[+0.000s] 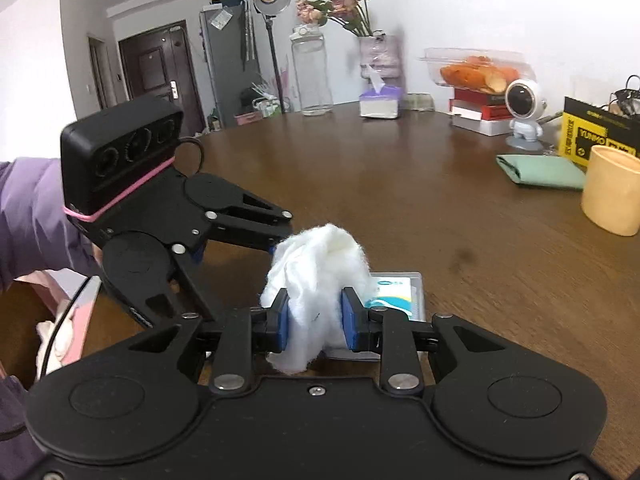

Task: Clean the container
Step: 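Press and wipe the cotton wad along the box edge with the right gripper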

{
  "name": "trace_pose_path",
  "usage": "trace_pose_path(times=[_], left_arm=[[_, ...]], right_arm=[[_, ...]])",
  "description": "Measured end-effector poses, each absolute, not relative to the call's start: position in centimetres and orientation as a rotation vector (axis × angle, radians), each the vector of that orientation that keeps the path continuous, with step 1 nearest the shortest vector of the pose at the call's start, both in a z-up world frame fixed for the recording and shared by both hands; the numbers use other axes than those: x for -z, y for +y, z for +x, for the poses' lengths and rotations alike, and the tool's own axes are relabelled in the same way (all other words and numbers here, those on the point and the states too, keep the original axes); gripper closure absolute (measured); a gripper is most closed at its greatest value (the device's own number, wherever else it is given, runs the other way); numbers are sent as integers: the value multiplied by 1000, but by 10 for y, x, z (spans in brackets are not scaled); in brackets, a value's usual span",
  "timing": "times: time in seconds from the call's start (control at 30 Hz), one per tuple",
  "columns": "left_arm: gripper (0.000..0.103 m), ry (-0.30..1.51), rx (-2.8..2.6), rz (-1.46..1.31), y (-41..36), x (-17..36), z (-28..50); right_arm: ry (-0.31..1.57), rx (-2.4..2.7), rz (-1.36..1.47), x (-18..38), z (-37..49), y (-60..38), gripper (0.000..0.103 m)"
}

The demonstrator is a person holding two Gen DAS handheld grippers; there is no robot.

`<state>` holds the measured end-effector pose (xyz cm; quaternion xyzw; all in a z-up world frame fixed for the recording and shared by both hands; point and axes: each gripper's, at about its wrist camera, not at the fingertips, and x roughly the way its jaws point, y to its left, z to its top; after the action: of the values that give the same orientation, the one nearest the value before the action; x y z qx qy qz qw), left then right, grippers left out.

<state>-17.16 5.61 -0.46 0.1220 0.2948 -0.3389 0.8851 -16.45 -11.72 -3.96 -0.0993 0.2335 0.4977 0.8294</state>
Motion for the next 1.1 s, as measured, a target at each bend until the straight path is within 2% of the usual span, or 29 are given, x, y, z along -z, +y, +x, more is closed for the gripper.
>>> trace_pose_path(times=[1.1], left_arm=[[45,613,707,255,55,4,-173]], right_arm=[[508,-1063,-185,40,-163,-118,74]])
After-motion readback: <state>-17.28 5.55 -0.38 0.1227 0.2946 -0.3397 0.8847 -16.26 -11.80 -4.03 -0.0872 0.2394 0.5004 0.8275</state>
